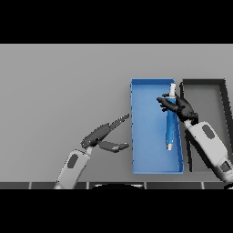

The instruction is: Pick up the blue pipe and place it into the blue bin.

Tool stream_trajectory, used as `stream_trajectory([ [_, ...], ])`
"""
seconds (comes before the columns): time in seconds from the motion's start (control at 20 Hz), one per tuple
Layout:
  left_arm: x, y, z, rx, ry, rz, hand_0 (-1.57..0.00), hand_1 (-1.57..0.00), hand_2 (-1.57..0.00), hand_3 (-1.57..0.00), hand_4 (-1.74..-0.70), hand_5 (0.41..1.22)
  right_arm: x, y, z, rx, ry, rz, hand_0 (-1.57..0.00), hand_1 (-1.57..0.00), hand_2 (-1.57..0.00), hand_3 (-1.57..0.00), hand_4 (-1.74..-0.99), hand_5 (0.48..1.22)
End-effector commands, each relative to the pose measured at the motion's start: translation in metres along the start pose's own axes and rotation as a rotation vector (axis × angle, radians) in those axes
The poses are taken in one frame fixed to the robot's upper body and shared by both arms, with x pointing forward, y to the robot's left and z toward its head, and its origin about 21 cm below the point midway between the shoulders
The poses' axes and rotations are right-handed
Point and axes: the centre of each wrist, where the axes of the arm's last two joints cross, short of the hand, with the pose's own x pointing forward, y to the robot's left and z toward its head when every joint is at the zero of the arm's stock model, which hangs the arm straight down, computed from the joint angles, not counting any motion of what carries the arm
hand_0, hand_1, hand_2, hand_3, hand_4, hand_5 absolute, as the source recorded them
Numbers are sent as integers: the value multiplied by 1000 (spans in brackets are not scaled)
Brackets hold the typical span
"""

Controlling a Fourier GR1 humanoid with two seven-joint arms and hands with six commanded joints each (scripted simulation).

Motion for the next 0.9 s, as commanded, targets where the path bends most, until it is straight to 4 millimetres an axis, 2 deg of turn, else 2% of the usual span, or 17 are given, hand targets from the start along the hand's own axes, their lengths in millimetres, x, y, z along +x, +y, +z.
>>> stream_trajectory([
  [0.0,2,0,-2,7,2,-3,1,1,1,1,-924,494,2,1,3,3,-5,95,-354,-335,-323,-95,-1279,1010],
  [0.15,4,-2,-2,5,-6,-1,1,1,1,1,-927,495,-1,6,6,32,21,258,-181,-171,-165,-48,-1219,870],
  [0.3,2,0,0,1,-5,5,1,1,1,1,-930,496,-2,5,5,46,51,349,-92,-87,-84,-24,-1175,788],
  [0.55,-2,0,1,-3,5,8,1,1,1,1,-932,497,-2,2,7,57,54,381,-30,-28,-27,-7,-1099,725],
  [0.75,2,4,3,11,-2,3,1,1,1,1,-930,496,-5,9,6,89,37,422,-19,-17,-17,-4,-1084,712],
  [0.85,2,2,-1,5,12,0,1,1,1,1,-930,495,1,6,8,92,34,423,-19,-17,-17,-4,-1084,714],
])
